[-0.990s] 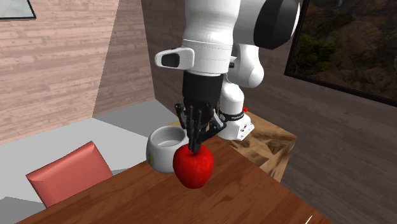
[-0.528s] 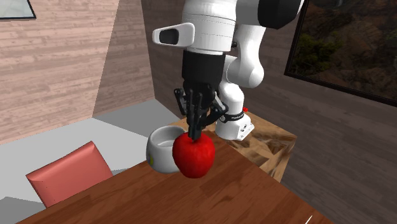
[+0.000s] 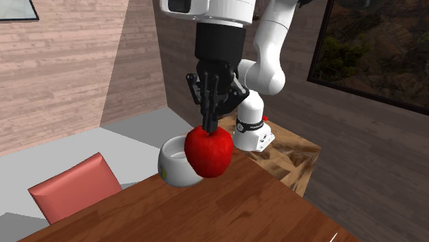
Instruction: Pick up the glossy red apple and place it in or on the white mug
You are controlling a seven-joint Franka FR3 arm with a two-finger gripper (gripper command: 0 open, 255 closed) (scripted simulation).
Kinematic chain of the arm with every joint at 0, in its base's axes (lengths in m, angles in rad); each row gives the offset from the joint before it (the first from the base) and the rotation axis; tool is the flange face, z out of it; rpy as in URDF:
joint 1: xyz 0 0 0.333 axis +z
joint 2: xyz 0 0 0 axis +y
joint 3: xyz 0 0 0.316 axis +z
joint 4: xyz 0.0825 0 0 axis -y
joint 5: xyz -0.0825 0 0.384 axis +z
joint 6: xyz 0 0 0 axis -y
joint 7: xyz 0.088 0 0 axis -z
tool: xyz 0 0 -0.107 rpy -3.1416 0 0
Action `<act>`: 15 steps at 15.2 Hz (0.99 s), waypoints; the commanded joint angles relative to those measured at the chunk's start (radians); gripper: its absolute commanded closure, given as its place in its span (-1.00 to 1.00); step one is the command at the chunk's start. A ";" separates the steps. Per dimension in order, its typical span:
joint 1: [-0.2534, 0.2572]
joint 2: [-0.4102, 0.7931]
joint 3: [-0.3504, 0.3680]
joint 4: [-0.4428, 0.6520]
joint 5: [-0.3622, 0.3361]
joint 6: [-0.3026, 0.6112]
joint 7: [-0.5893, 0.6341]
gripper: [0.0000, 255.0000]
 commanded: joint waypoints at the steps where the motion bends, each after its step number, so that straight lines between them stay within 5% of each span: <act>1: -0.002 0.001 -0.004 0.025 -0.003 -0.025 -0.001 1.00; 15: -0.029 -0.276 -0.291 -0.060 -0.034 -0.243 -0.288 1.00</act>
